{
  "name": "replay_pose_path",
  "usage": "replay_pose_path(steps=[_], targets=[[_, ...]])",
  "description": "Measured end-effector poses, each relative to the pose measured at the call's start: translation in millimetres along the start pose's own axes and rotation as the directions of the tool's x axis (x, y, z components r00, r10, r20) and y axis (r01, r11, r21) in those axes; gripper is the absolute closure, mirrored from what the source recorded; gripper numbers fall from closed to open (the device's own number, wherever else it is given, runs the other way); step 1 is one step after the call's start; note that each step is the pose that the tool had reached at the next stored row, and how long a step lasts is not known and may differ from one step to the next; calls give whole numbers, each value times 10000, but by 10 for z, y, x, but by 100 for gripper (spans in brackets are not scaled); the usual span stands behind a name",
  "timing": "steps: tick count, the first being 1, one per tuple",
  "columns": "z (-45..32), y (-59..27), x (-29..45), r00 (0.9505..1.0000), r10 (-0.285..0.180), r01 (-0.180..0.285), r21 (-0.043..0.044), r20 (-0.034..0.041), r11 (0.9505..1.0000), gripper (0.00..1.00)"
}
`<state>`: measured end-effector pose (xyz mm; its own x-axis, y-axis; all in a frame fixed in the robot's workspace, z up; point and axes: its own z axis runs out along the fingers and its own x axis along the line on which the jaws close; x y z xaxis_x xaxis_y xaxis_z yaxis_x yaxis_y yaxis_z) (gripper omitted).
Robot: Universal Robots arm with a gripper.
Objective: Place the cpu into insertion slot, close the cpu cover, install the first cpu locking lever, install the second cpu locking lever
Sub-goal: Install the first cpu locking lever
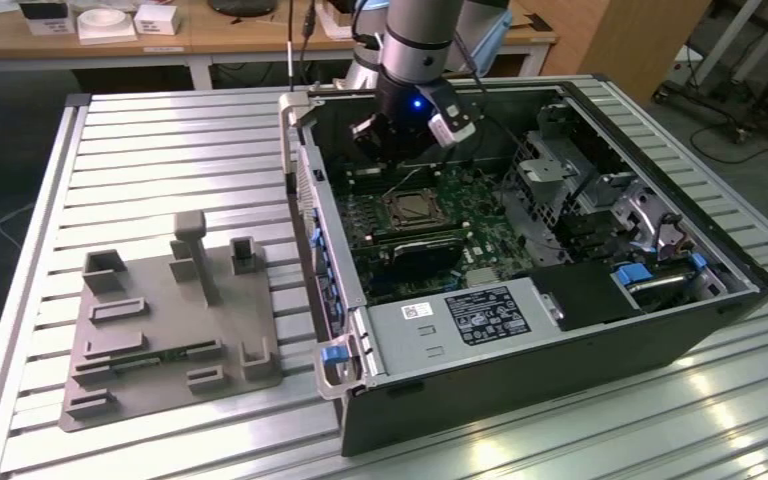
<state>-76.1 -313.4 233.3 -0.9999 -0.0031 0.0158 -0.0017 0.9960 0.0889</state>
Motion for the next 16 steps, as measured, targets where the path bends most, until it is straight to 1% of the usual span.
replay_pose_path(steps=[16], targets=[[3,0,-12,10000,0,0,-1,1,10000,89]])
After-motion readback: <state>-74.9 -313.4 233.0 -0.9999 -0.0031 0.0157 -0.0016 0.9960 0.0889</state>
